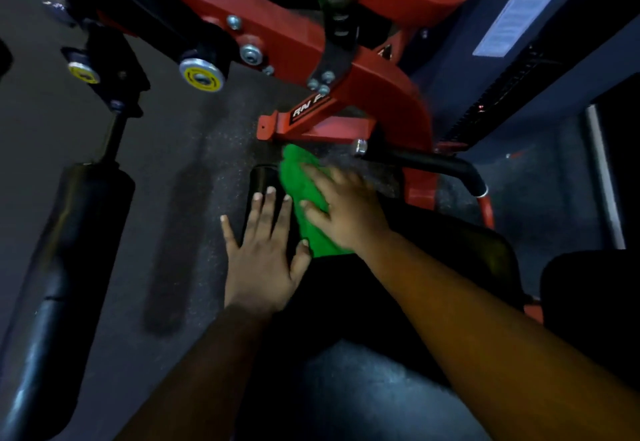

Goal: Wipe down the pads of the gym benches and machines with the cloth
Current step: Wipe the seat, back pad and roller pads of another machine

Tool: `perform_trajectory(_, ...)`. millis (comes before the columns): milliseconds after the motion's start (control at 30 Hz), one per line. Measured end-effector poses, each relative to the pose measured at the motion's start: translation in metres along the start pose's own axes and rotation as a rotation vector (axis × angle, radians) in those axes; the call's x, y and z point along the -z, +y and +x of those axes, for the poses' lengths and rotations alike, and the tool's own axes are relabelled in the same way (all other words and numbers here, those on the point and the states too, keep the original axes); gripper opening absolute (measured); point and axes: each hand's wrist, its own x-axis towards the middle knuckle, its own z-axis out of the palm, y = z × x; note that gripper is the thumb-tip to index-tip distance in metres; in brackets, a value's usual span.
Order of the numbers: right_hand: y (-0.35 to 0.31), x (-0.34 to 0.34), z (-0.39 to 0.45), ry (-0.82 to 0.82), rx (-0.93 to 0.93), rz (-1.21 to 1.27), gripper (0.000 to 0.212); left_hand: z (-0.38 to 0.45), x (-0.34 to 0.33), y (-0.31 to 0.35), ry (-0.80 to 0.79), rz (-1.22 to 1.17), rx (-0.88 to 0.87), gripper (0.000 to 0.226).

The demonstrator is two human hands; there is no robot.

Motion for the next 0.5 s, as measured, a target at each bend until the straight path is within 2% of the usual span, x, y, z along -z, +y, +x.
perform_trajectory(133,0.089,0.007,-0.064,-0.060,-0.322,0.015,0.075,0.001,0.002,0.002,-0.041,0.036,-0.160,0.073)
perform_trajectory(200,0.092,0.009,-0.076,-0.046,-0.447,0.007,0.075,0.002,0.002,0.001,-0.054,0.057,-0.213,0.073)
perform_trajectory(267,0.059,0.004,-0.061,-0.065,-0.554,-0.012,0.075,0.005,0.002,0.003,-0.082,0.092,-0.242,0.074)
perform_trajectory(367,0.013,0.001,-0.044,-0.036,-0.520,0.079,0.072,0.005,0.003,0.005,-0.116,0.164,-0.294,0.074)
perform_trajectory(500,0.061,0.009,-0.076,-0.108,-0.353,0.034,0.068,0.006,0.004,0.003,-0.116,0.166,-0.292,0.075)
